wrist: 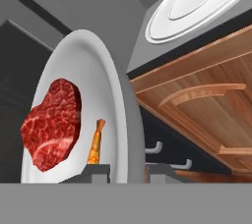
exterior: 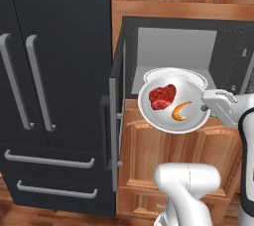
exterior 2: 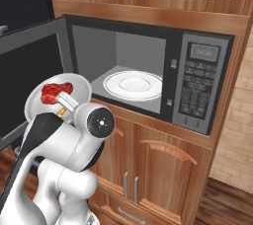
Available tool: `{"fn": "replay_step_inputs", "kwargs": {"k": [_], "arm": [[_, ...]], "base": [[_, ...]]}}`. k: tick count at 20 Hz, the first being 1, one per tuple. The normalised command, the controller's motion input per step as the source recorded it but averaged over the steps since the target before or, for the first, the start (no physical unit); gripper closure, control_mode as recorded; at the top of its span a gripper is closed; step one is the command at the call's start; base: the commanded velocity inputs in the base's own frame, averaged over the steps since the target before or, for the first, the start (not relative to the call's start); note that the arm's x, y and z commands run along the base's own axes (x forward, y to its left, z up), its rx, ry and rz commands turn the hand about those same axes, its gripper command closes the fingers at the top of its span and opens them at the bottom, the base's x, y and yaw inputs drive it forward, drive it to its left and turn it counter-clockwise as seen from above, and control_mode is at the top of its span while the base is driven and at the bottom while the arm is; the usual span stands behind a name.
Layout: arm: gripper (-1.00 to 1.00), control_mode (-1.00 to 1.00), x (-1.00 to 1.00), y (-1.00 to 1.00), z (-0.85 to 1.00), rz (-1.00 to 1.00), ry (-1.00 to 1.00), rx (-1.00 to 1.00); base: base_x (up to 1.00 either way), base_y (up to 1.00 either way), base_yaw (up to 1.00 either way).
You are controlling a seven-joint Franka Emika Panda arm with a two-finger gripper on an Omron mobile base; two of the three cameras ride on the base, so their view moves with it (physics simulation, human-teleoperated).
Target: Place the bowl containing the shrimp and steak in the microwave. Close the microwave door and press the start button to microwave the meal.
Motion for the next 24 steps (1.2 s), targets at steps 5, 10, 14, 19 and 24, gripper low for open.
{"fn": "replay_step_inputs", "kwargs": {"k": [5,10,14,19,24], "arm": [[1.0,1.0,0.0,0.0,0.0,0.0,0.0,0.0],[1.0,1.0,0.0,0.0,0.0,0.0,0.0,0.0],[1.0,1.0,0.0,0.0,0.0,0.0,0.0,0.0],[1.0,1.0,0.0,0.0,0.0,0.0,0.0,0.0],[1.0,1.0,0.0,0.0,0.0,0.0,0.0,0.0]], "base": [[0.27,-0.32,0.0],[0.08,-0.32,0.0],[-0.07,-0.24,0.01],[-0.34,0.0,0.05],[-0.35,0.0,0.04]]}}
